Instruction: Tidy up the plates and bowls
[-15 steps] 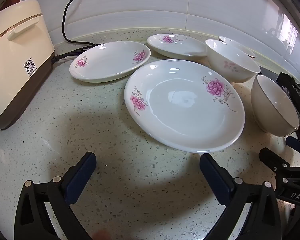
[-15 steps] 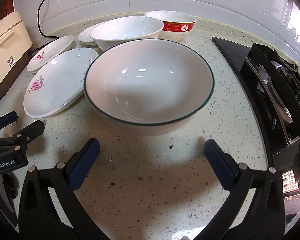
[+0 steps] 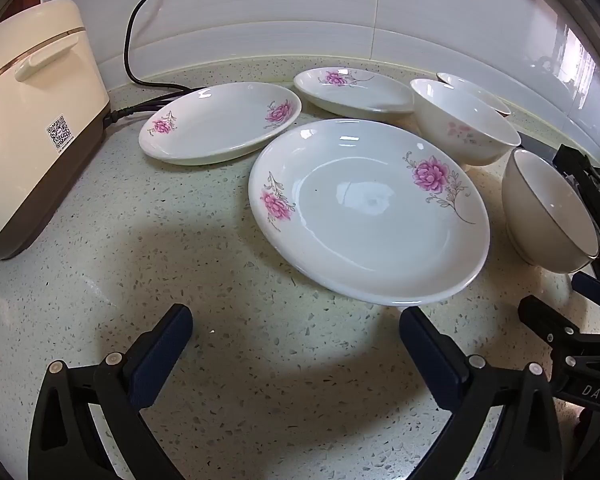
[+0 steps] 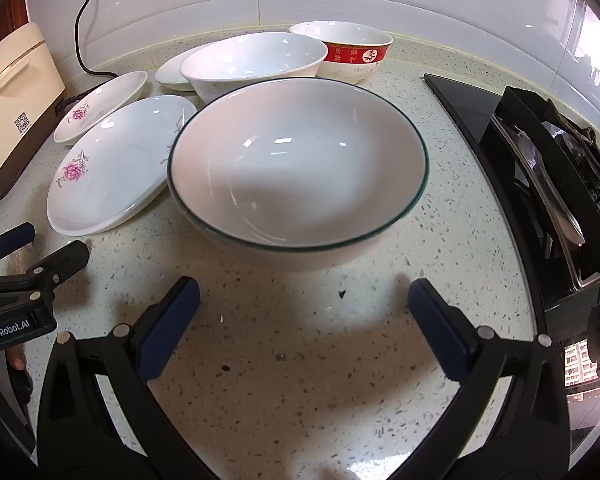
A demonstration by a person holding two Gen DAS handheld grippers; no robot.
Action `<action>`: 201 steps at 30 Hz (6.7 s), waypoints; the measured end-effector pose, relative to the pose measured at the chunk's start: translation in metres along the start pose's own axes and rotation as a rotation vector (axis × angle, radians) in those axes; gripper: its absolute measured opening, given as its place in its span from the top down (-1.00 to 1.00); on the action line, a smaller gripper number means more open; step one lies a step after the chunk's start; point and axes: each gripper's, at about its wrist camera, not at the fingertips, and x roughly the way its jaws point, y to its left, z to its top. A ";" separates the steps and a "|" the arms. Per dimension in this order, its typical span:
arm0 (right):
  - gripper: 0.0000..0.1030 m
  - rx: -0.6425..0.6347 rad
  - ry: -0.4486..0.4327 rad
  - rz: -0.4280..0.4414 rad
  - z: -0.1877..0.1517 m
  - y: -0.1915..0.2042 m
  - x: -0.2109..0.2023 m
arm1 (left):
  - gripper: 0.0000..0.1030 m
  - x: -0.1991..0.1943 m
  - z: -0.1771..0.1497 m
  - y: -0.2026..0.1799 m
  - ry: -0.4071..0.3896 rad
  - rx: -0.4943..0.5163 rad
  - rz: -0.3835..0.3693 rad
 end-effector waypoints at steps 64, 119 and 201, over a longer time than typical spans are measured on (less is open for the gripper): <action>-1.00 0.058 0.002 -0.040 -0.003 0.000 -0.002 | -1.00 -0.004 -0.003 -0.001 0.000 0.001 -0.002; 0.63 0.340 -0.150 0.375 0.025 0.041 0.011 | 0.67 0.006 0.037 0.053 -0.146 -0.177 -0.207; 0.57 -0.211 -0.030 0.748 -0.012 0.227 -0.026 | 0.54 -0.090 -0.089 0.234 -0.247 -0.483 0.076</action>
